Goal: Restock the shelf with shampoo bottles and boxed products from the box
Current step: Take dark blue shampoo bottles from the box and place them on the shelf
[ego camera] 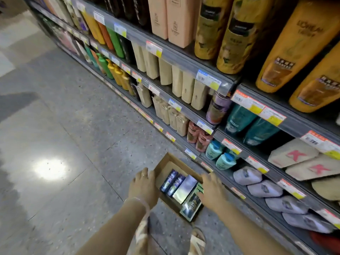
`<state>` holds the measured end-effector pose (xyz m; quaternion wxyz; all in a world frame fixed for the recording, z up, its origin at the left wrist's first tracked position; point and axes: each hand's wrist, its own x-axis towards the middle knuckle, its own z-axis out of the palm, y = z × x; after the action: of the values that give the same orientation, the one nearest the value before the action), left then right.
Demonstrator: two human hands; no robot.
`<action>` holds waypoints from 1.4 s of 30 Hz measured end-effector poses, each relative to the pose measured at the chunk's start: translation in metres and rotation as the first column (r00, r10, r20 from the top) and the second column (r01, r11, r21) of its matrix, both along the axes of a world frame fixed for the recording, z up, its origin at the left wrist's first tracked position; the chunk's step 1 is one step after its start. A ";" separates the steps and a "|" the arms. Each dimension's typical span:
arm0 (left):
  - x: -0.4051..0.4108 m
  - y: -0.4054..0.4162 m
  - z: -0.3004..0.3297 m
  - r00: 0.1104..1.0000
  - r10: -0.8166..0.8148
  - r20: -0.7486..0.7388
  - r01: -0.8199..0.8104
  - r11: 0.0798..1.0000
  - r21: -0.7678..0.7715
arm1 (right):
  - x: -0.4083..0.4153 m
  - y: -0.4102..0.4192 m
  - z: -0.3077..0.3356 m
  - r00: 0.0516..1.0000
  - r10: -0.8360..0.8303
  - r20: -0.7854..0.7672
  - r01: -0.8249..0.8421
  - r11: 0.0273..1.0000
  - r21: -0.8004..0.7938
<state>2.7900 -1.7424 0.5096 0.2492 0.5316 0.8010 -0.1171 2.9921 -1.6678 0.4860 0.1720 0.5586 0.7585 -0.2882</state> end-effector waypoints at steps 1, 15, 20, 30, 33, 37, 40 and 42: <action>-0.009 0.012 -0.008 0.999 -0.033 0.017 0.033 0.999 -0.013 | -0.007 0.006 -0.006 0.999 -0.035 0.004 0.035 0.999 -0.012; -0.100 0.127 -0.206 0.892 -0.431 0.134 0.451 0.866 -0.217 | -0.113 0.033 -0.187 0.879 -0.465 0.104 0.476 0.864 -0.164; -0.105 0.124 -0.304 0.875 -0.452 0.175 0.485 0.827 -0.284 | -0.123 0.027 -0.281 0.837 -0.535 0.118 0.548 0.810 -0.208; -0.089 0.113 -0.461 0.848 -0.488 0.207 0.530 0.795 -0.294 | -0.154 0.002 -0.428 0.732 -0.666 0.146 0.672 0.669 -0.317; -0.076 0.108 -0.505 0.878 -0.410 0.247 0.469 0.839 -0.276 | -0.170 0.006 -0.467 0.669 -0.738 0.082 0.718 0.614 -0.327; -0.062 0.104 -0.561 0.944 -0.081 0.320 0.200 0.912 -0.358 | -0.172 0.017 -0.514 0.526 -0.843 0.115 0.810 0.455 -0.371; -0.051 0.105 -0.595 0.936 0.087 0.340 0.050 0.926 -0.375 | -0.167 0.027 -0.540 0.426 -0.893 0.143 0.865 0.356 -0.354; -0.047 0.104 -0.608 0.930 0.102 0.353 0.031 0.935 -0.352 | -0.165 0.032 -0.550 0.401 -0.900 0.170 0.882 0.329 -0.338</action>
<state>2.7430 -1.6379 -0.0986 0.4869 0.4761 0.7161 -0.1530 2.8267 -1.6358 -0.0639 0.0713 0.8300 0.2618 -0.4872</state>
